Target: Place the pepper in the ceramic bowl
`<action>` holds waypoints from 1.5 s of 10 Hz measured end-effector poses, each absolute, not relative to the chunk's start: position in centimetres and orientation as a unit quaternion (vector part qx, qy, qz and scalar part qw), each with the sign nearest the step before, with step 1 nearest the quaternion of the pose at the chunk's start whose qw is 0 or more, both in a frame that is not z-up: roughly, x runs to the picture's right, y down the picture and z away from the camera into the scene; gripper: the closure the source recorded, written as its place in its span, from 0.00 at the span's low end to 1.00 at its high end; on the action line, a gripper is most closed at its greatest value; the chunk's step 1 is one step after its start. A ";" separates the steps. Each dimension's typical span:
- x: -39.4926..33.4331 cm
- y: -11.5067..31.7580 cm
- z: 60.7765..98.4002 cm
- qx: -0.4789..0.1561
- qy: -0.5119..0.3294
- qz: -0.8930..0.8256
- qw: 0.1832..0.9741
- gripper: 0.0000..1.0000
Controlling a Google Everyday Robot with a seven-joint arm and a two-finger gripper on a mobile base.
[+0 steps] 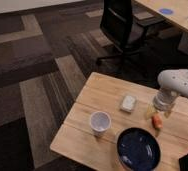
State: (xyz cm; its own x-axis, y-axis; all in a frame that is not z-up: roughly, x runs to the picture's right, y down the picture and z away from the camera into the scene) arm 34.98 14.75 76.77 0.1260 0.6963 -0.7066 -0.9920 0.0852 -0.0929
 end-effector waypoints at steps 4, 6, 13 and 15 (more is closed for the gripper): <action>35.5 15.7 77.6 -0.286 0.251 0.604 0.701 0.35; 35.4 16.3 78.1 -0.286 0.249 0.598 0.706 0.35; 35.4 17.7 78.9 -0.281 0.256 0.584 0.717 0.70; 35.2 17.5 78.1 -0.276 0.265 0.577 0.722 0.98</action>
State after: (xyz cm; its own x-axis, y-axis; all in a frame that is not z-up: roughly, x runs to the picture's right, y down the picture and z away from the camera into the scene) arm 35.19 17.52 78.14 0.1937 0.6865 -0.7008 -0.9790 0.1820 -0.0923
